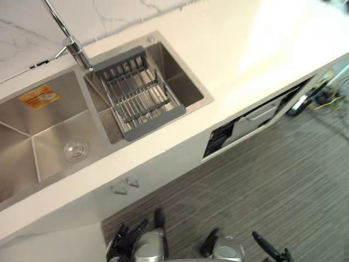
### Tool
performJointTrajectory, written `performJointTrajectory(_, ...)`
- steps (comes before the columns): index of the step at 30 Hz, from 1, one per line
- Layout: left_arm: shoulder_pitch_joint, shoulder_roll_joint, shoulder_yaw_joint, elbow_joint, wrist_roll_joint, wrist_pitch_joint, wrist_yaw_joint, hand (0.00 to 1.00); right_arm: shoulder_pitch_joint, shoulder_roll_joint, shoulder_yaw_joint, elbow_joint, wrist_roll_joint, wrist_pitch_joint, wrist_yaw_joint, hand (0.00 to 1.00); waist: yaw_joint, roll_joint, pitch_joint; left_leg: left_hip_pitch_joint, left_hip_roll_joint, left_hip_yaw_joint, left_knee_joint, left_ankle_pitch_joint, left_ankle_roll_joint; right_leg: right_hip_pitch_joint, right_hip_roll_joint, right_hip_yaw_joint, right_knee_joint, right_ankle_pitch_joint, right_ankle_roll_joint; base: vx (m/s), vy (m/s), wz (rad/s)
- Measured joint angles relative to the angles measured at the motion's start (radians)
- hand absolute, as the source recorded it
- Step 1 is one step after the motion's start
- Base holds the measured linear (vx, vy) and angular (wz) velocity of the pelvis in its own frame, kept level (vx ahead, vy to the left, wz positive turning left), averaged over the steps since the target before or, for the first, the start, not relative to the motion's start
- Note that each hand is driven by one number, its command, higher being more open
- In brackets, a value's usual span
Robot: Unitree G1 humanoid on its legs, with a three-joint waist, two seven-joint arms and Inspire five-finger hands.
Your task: Walk over to the sink, pick up the cup, carry it to the dishwasher, place the cup inside the dishwasher, then close the dishwasher door
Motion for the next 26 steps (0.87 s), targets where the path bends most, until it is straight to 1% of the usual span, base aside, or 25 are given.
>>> performJointTrajectory(2, 0.004, -0.001, 0.008, 0.014, 0.028, 0.015, 0.015, 1.00, 0.000, 0.009, 0.030, 0.000, -0.013, 0.017, 0.012, 1.00, 0.009, -0.001, -0.029, 0.008, 0.003, 0.000, 0.004, -0.005, 0.001, 0.016, 0.010, -0.001, -0.023, 0.011, 0.001, -0.06, -0.017, -0.03)
performJointTrajectory(3, 0.012, 0.000, 0.009, 0.016, 0.043, 0.023, 0.023, 1.00, 0.000, 0.012, 0.038, 0.000, -0.015, 0.022, 0.021, 1.00, 0.018, -0.012, -0.049, 0.013, 0.001, 0.000, 0.001, -0.007, 0.004, 0.021, 0.011, -0.001, -0.027, 0.014, 0.003, -0.05, -0.006, -0.01)
performJointTrajectory(4, 0.014, 0.001, 0.009, 0.016, 0.054, 0.026, 0.028, 1.00, -0.002, 0.012, 0.039, 0.000, -0.015, 0.022, 0.026, 1.00, 0.023, -0.012, -0.056, 0.019, -0.002, 0.000, -0.001, -0.008, 0.005, 0.028, 0.008, -0.002, -0.027, 0.015, 0.004, -0.05, 0.014, 0.03)
performJointTrajectory(6, 0.019, 0.005, 0.016, 0.017, 0.075, 0.042, 0.035, 1.00, -0.016, 0.007, 0.039, -0.003, -0.015, 0.022, 0.042, 1.00, 0.033, -0.022, -0.067, 0.045, -0.015, -0.003, -0.024, -0.017, 0.013, 0.047, -0.006, -0.010, -0.020, 0.014, 0.007, -0.05, 0.026, 0.08)
performJointTrajectory(7, 0.019, 0.010, 0.019, 0.016, 0.085, 0.047, 0.037, 1.00, -0.020, 0.001, 0.039, -0.012, -0.014, 0.022, 0.055, 1.00, 0.038, -0.034, -0.075, 0.061, -0.036, -0.004, -0.042, -0.017, 0.015, 0.049, -0.028, -0.020, -0.004, 0.007, 0.017, -0.06, 0.088, 0.29)
performJointTrajectory(8, 0.019, 0.019, 0.022, 0.012, 0.104, 0.049, 0.037, 1.00, -0.017, -0.005, 0.038, -0.023, -0.013, 0.022, 0.060, 1.00, 0.038, -0.052, -0.083, 0.061, -0.061, -0.006, -0.037, -0.023, 0.022, 0.052, -0.064, -0.037, 0.023, -0.001, 0.030, -0.05, 0.113, 0.39)
performJointTrajectory(9, 0.020, 0.024, 0.023, 0.011, 0.111, 0.049, 0.037, 1.00, -0.014, -0.010, 0.036, -0.027, -0.013, 0.022, 0.062, 1.00, 0.038, -0.060, -0.085, 0.061, -0.074, -0.006, -0.031, -0.032, 0.035, 0.060, -0.085, -0.040, 0.047, -0.002, 0.036, 0.02, 0.173, 0.49)
performJointTrajectory(10, 0.024, 0.030, 0.017, 0.012, 0.116, 0.051, 0.048, 1.00, -0.016, -0.031, 0.040, -0.026, -0.012, 0.024, 0.067, 1.00, 0.045, -0.067, -0.083, 0.073, -0.093, -0.025, -0.015, -0.045, 0.059, 0.047, -0.137, -0.001, 0.164, 0.021, 0.003, 0.04, 0.154, 0.35)
performJointTrajectory(11, 0.030, 0.030, 0.014, 0.011, 0.121, 0.051, 0.054, 1.00, -0.018, -0.033, 0.046, -0.026, -0.012, 0.024, 0.069, 1.00, 0.043, -0.063, -0.085, 0.080, -0.090, -0.033, -0.016, -0.050, 0.068, 0.031, -0.140, 0.036, 0.202, 0.049, -0.039, 0.04, 0.175, 0.34)
performJointTrajectory(12, 0.037, 0.031, 0.010, 0.007, 0.132, 0.051, 0.057, 1.00, -0.017, -0.034, 0.059, -0.026, -0.013, 0.024, 0.073, 1.00, 0.041, -0.059, -0.088, 0.082, -0.086, -0.044, -0.014, -0.054, 0.074, 0.013, -0.133, 0.080, 0.231, 0.081, -0.090, 0.04, 0.187, 0.34)
performJointTrajectory(13, 0.043, 0.037, -0.006, -0.001, 0.141, 0.053, 0.060, 1.00, -0.016, -0.030, 0.080, -0.026, -0.013, 0.023, 0.077, 1.00, 0.040, -0.051, -0.092, 0.082, -0.078, -0.066, -0.008, -0.057, 0.083, -0.010, -0.113, 0.160, 0.265, 0.131, -0.145, 0.05, 0.180, 0.75)
performJointTrajectory(14, 0.042, 0.050, -0.036, -0.002, 0.145, 0.058, 0.073, 1.00, -0.010, -0.007, 0.108, -0.024, -0.013, 0.023, 0.078, 1.00, 0.033, -0.048, -0.090, 0.067, -0.055, -0.120, 0.007, -0.056, 0.107, -0.035, -0.046, 0.296, 0.269, 0.133, -0.114, 0.05, 0.143, 0.97)
performJointTrajectory(15, 0.033, 0.055, -0.036, -0.001, 0.152, 0.064, 0.086, 1.00, -0.004, 0.015, 0.114, -0.024, -0.015, 0.021, 0.079, 1.00, 0.032, -0.052, -0.092, 0.054, -0.044, -0.160, 0.013, -0.057, 0.113, -0.039, 0.016, 0.353, 0.235, 0.083, -0.090, 0.04, 0.059, 1.02)
performJointTrajectory(16, 0.029, 0.055, -0.036, -0.001, 0.152, 0.068, 0.093, 1.00, 0.000, 0.026, 0.120, -0.024, -0.015, 0.017, 0.077, 1.00, 0.032, -0.053, -0.092, 0.047, -0.039, -0.181, 0.013, -0.057, 0.115, -0.042, 0.053, 0.379, 0.206, 0.058, -0.079, 0.04, 0.019, 0.89)
performJointTrajectory(17, 0.025, 0.049, -0.032, -0.001, 0.152, 0.077, 0.103, 1.00, 0.006, 0.046, 0.130, -0.024, -0.016, 0.010, 0.071, 1.00, 0.033, -0.053, -0.092, 0.035, -0.037, -0.212, 0.010, -0.057, 0.118, -0.050, 0.113, 0.413, 0.140, 0.021, -0.062, 0.05, 0.012, 0.67)
performJointTrajectory(18, 0.023, 0.040, -0.018, 0.000, 0.153, 0.085, 0.113, 1.00, 0.004, 0.061, 0.149, -0.026, -0.017, 0.003, 0.065, 1.00, 0.039, -0.053, -0.092, 0.031, -0.041, -0.219, 0.010, -0.058, 0.124, -0.072, 0.144, 0.437, 0.092, 0.012, -0.053, 0.05, 0.002, 0.47)
performJointTrajectory(19, 0.024, 0.034, -0.006, 0.000, 0.155, 0.088, 0.121, 1.00, 0.003, 0.069, 0.154, -0.032, -0.020, 0.002, 0.064, 1.00, 0.041, -0.054, -0.092, 0.029, -0.045, -0.219, 0.012, -0.059, 0.127, -0.086, 0.152, 0.448, 0.080, 0.012, -0.052, 0.05, -0.018, 0.19)
performJointTrajectory(20, 0.024, 0.027, 0.021, 0.000, 0.174, 0.093, 0.125, 1.00, 0.003, 0.083, 0.163, -0.050, -0.022, 0.001, 0.062, 1.00, 0.043, -0.056, -0.094, 0.019, -0.057, -0.221, 0.028, -0.063, 0.131, -0.116, 0.157, 0.477, 0.070, 0.012, -0.052, 0.04, -0.046, 0.26)
performJointTrajectory(21, 0.019, 0.025, 0.040, -0.003, 0.189, 0.094, 0.125, 1.00, 0.007, 0.091, 0.173, -0.068, -0.024, 0.001, 0.057, 1.00, 0.042, -0.060, -0.096, -0.003, -0.077, -0.234, 0.060, -0.082, 0.128, -0.130, 0.162, 0.521, 0.045, 0.012, -0.052, 0.04, -0.067, 0.40)
performJointTrajectory(22, 0.018, 0.025, 0.049, -0.008, 0.198, 0.095, 0.123, 1.00, 0.014, 0.096, 0.177, -0.076, -0.024, 0.001, 0.054, 1.00, 0.039, -0.071, -0.102, -0.012, -0.092, -0.243, 0.081, -0.095, 0.127, -0.127, 0.159, 0.544, 0.027, 0.015, -0.050, 0.06, -0.123, 0.67)
performJointTrajectory(23, 0.021, 0.032, 0.074, -0.022, 0.216, 0.094, 0.118, 1.00, 0.033, 0.107, 0.186, -0.084, -0.024, 0.002, 0.052, 1.00, 0.040, -0.103, -0.121, -0.027, -0.128, -0.233, 0.113, -0.115, 0.120, -0.116, 0.135, 0.562, 0.011, 0.031, -0.047, 0.14, -0.191, 0.80)
performJointTrajectory(24, 0.012, 0.023, 0.106, -0.033, 0.229, 0.091, 0.120, 1.00, 0.046, 0.116, 0.181, -0.085, -0.020, 0.008, 0.052, 1.00, 0.045, -0.121, -0.128, -0.031, -0.132, -0.193, 0.169, -0.138, 0.106, -0.084, 0.108, 0.521, -0.004, -0.011, -0.037, 0.13, -0.199, 0.78)
performJointTrajectory(25, 0.013, 0.013, 0.112, -0.041, 0.229, 0.085, 0.119, 1.00, 0.047, 0.116, 0.176, -0.091, -0.024, 0.009, 0.050, 1.00, 0.046, -0.122, -0.132, -0.045, -0.121, -0.160, 0.206, -0.155, 0.109, -0.075, 0.106, 0.499, -0.007, -0.019, -0.036, 0.14, -0.188, 0.67)
performJointTrajectory(26, 0.010, -0.007, 0.134, -0.045, 0.229, 0.072, 0.117, 1.00, 0.050, 0.116, 0.168, -0.100, -0.035, 0.010, 0.047, 1.00, 0.046, -0.098, -0.135, -0.051, -0.094, -0.130, 0.252, -0.180, 0.090, -0.051, 0.116, 0.477, -0.004, -0.031, -0.036, 0.06, -0.093, 0.35)
